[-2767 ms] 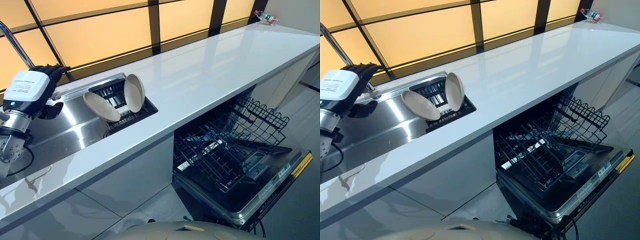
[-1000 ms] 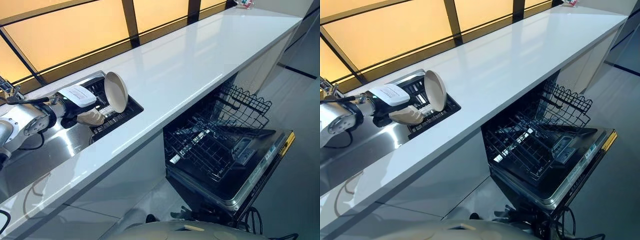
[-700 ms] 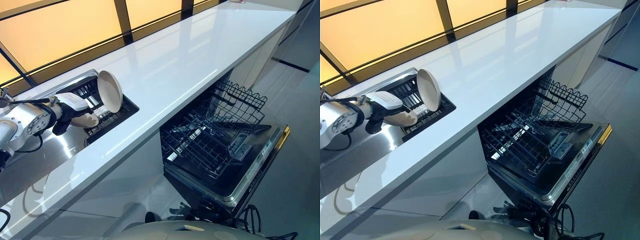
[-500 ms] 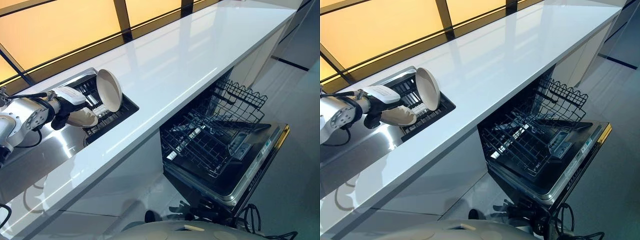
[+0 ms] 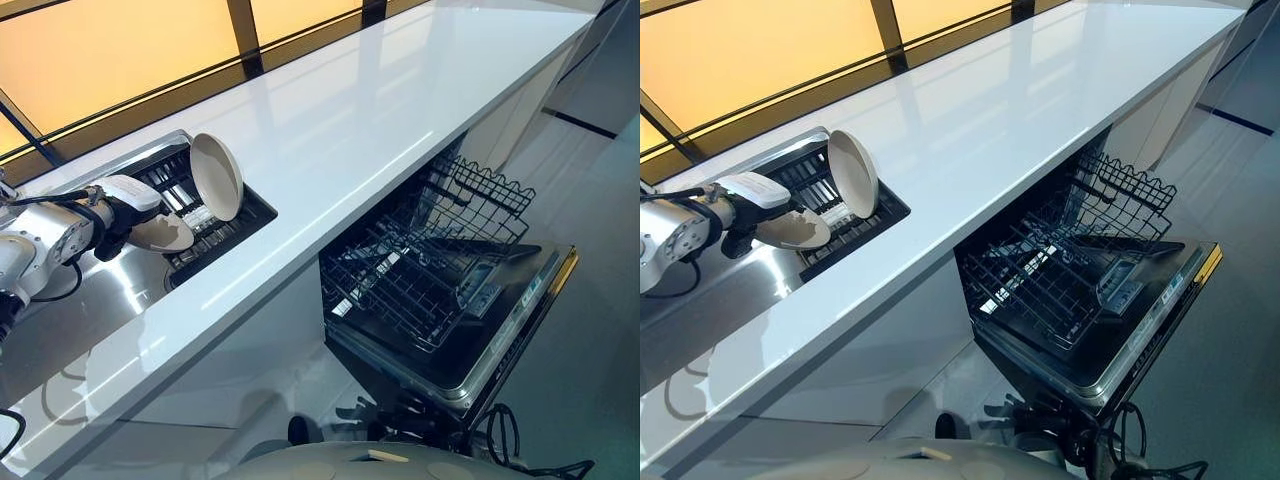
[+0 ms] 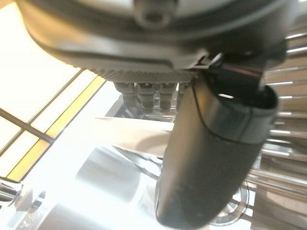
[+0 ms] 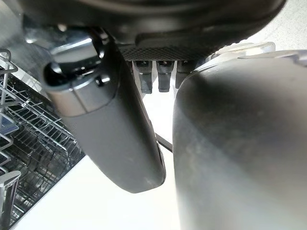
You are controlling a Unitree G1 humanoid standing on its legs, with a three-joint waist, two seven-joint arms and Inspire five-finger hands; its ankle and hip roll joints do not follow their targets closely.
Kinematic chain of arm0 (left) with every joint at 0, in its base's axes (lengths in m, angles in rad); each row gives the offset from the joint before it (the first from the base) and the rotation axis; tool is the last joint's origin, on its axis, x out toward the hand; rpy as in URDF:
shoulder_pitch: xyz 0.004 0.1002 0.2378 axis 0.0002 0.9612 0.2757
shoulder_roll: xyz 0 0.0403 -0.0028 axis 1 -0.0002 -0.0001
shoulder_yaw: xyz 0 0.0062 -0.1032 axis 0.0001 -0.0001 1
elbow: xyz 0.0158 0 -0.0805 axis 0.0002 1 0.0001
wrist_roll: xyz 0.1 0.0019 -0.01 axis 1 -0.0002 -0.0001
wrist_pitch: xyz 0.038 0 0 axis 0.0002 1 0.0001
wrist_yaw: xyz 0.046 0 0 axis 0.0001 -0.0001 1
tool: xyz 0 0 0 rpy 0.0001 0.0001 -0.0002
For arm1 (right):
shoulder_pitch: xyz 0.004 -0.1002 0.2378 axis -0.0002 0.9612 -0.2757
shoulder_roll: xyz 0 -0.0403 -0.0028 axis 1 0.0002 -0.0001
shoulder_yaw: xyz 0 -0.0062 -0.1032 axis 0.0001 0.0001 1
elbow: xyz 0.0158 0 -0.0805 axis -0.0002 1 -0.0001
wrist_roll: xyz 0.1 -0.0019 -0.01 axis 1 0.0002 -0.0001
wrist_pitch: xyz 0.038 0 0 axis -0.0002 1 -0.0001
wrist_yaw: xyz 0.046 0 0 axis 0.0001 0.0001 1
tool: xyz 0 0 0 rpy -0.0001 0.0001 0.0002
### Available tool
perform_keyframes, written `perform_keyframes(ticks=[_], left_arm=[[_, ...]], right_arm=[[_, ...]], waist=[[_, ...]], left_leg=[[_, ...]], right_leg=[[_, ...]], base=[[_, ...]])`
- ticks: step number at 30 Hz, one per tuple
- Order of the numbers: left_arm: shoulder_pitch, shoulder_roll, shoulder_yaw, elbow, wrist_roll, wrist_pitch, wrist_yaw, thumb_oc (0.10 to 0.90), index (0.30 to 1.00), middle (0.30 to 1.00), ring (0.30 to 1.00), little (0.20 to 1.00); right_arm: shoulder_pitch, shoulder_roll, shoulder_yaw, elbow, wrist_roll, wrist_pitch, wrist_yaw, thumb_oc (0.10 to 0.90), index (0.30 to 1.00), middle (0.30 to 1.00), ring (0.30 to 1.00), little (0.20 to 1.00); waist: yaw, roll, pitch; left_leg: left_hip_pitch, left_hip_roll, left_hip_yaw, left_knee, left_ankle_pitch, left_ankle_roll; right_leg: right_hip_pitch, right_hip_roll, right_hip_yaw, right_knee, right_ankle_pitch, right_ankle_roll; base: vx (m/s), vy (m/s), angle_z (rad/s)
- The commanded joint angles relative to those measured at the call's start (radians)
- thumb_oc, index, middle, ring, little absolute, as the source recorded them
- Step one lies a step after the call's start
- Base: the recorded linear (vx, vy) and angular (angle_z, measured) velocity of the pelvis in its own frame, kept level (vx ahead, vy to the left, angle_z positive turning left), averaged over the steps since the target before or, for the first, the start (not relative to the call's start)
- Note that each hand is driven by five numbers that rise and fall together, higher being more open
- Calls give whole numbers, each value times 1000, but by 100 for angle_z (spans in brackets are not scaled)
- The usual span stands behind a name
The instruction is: Pick up plates and place into dishwasher.
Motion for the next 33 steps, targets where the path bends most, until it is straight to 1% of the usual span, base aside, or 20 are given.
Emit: perform_keyframes(ticks=[1, 5, 8, 9, 10, 11, 12, 14, 18, 22, 27, 32, 33], left_arm=[[-143, 31, 52, 62, 36, 91, 17, 800, 900, 900, 900, 900], [-153, 20, 38, 67, 47, 114, -3, 800, 900, 900, 900, 900], [-148, 7, 37, 78, 51, 138, 28, 800, 900, 900, 900, 900], [-146, 1, 37, 85, 49, 149, 62, 663, 782, 782, 782, 763], [-139, -9, 40, 99, 46, 153, 109, 380, 540, 540, 540, 480], [-135, -14, 41, 104, 46, 157, 131, 267, 444, 444, 444, 367], [-129, -25, 44, 113, 49, 168, 170, 100, 300, 300, 300, 200], [-116, -44, 46, 132, 55, 179, 204, 100, 300, 300, 300, 200], [-69, -96, 60, 185, 123, 217, 279, 100, 300, 300, 300, 200], [-67, -114, 55, 207, 173, 244, 318, 100, 300, 300, 300, 200], [-87, -108, 39, 208, 197, 270, 322, 100, 300, 300, 300, 200], [-96, -97, 40, 179, 178, 280, 326, 100, 300, 300, 300, 200], [-95, -91, 45, 169, 155, 285, 326, 100, 300, 300, 300, 200]], right_arm=[[29, -45, 12, -15, 13, 40, 8, 800, 900, 900, 900, 900], [30, -49, 13, -22, 11, 39, 13, 800, 900, 900, 900, 900], [31, -47, 17, -33, 15, 46, 8, 800, 900, 900, 900, 900], [30, -47, 18, -37, 17, 50, 6, 800, 900, 900, 900, 900], [32, -47, 18, -40, 16, 49, 6, 800, 900, 900, 900, 900], [34, -46, 18, -42, 16, 50, 6, 800, 900, 900, 900, 900], [34, -47, 19, -46, 16, 51, 7, 800, 900, 900, 900, 900], [36, -46, 21, -53, 18, 53, 5, 800, 900, 900, 900, 900], [31, -46, 27, -63, 23, 60, 2, 800, 900, 900, 900, 900], [31, -50, 28, -68, 22, 66, -1, 800, 900, 900, 900, 900], [33, -49, 29, -69, 18, 63, 6, 800, 900, 900, 900, 900], [33, -44, 34, -73, 21, 62, 2, 800, 900, 900, 900, 900], [33, -43, 34, -77, 25, 65, -2, 800, 900, 900, 900, 900]], waist=[[-21, 42, 9], [-23, 40, 14], [-25, 38, 15], [-25, 37, 16], [-26, 36, 16], [-27, 35, 16], [-28, 33, 16], [-30, 30, 17], [-33, 25, 17], [-38, 23, 17], [-38, 22, 10], [-34, 23, 3], [-32, 23, 1]], left_leg=[[68, -88, 23, 7, -164, 80], [69, -86, 24, 7, -163, 80], [68, -86, 26, 7, -162, 79], [67, -86, 26, 7, -162, 79], [67, -86, 27, 7, -162, 79], [66, -85, 28, 7, -162, 79], [66, -85, 28, 7, -162, 78], [65, -84, 29, 7, -161, 77], [62, -81, 33, 7, -160, 76], [63, -79, 36, 7, -160, 74], [66, -77, 37, 7, -160, 70], [66, -77, 30, 7, -158, 67], [67, -77, 28, 7, -159, 65]], right_leg=[[-64, 57, 15, 90, -20, 65], [-64, 58, 15, 91, -20, 64], [-65, 60, 17, 91, -20, 63], [-65, 60, 17, 91, -20, 63], [-65, 61, 18, 91, -20, 63], [-65, 61, 18, 90, -20, 63], [-65, 62, 19, 89, -20, 62], [-66, 63, 21, 89, -20, 61], [-68, 67, 28, 87, -19, 57], [-67, 69, 30, 87, -20, 54], [-59, 70, 26, 81, -23, 51], [-52, 71, 19, 74, -25, 48], [-49, 70, 17, 73, -26, 47]], base=[[0, 0, 0], [0, 0, 0], [0, 0, 0], [0, 0, 0], [0, 0, 0], [0, 0, 0], [0, 0, 0], [0, 0, 0], [-7, 1, -2], [-9, -2, -2], [-18, -21, -6], [0, 0, 0], [-27, -31, 3]])
